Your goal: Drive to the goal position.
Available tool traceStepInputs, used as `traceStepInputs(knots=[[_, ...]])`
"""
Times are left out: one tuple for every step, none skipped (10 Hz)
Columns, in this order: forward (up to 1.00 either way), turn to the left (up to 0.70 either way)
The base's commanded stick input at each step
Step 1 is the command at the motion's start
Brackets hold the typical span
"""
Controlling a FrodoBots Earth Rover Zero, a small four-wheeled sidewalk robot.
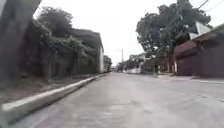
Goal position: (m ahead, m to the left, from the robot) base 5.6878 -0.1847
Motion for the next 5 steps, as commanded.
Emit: traceStepInputs(knots=[[0.85,0.0],[0.85,0.0],[0.85,0.0],[0.85,0.0],[0.85,0.0]])
